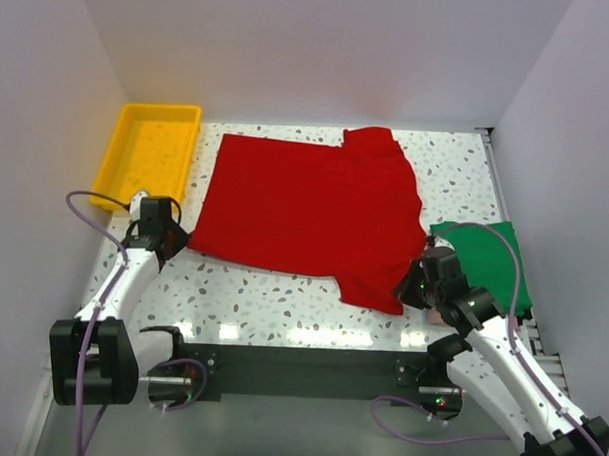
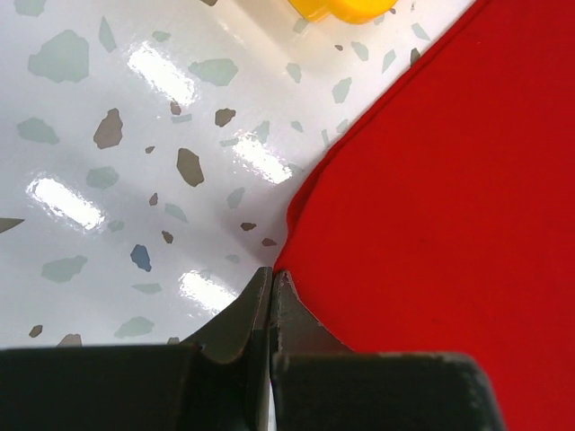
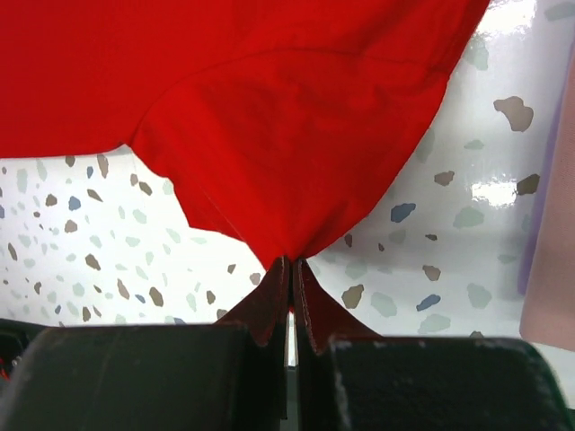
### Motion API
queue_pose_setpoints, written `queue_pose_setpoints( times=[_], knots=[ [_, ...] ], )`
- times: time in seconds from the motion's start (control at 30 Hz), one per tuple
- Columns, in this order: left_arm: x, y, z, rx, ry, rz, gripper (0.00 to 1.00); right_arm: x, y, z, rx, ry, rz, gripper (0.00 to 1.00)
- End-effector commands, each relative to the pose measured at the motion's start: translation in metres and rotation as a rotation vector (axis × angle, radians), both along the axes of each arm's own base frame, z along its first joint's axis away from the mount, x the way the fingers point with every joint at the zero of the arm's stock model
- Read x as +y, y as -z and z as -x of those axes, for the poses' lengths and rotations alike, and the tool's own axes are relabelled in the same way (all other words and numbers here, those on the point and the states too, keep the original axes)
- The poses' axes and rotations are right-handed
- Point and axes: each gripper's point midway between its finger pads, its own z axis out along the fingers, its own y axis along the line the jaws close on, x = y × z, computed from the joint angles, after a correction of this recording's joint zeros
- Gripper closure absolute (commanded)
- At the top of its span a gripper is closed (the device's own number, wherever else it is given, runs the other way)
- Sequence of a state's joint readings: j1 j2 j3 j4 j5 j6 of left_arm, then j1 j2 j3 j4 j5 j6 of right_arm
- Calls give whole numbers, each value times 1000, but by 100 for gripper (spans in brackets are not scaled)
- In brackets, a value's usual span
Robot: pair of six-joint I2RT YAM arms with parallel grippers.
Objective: Fold and stack the t-shirts
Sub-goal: Fold the tshirt
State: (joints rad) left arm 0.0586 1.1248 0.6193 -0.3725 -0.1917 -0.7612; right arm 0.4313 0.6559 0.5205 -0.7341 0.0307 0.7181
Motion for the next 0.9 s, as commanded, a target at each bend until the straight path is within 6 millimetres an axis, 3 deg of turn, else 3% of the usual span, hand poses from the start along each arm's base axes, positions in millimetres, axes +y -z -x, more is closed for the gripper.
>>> queue_pose_setpoints(
  times=[0.0, 0.07, 0.1, 0.13, 0.17, 0.2, 0.23, 0.27, 0.37, 0.57, 0.67, 0.87],
  knots=[
    [0, -11, -9, -55, 25, -6, 100, 4, -5, 2, 31, -4, -13, 100],
    [-5, -16, -21, -72, 50, 16, 100, 1, -11, -12, 5, 16, 21, 100],
    [-9, -18, -30, -72, 73, 28, 100, -1, -26, -28, -17, 30, 62, 100],
    [-10, -18, -35, -66, 80, 35, 100, -6, -20, -30, 1, 37, 106, 100],
    [-11, -18, -39, -60, 86, 38, 100, -11, -22, -38, -1, 52, 152, 100],
    [-11, -18, -44, -54, 88, 43, 100, -13, -38, -53, -37, 64, 176, 100],
    [-12, -18, -54, -50, 95, 48, 100, -14, -34, -61, -7, 66, 219, 100],
    [-12, -19, -58, -49, 94, 51, 100, -13, -51, -76, -49, 81, 231, 100],
    [-13, -22, -79, -51, 106, 60, 100, -3, -64, -106, -63, 70, 242, 100],
    [-15, -25, -116, -37, 118, 76, 100, 9, -70, -154, -59, 62, 217, 100],
    [-14, -27, -134, -36, 117, 82, 100, 8, -64, -176, -29, 60, 193, 100],
    [-11, -26, -156, -26, 104, 78, 100, 1, -66, -206, -22, 70, 159, 100]
  ],
)
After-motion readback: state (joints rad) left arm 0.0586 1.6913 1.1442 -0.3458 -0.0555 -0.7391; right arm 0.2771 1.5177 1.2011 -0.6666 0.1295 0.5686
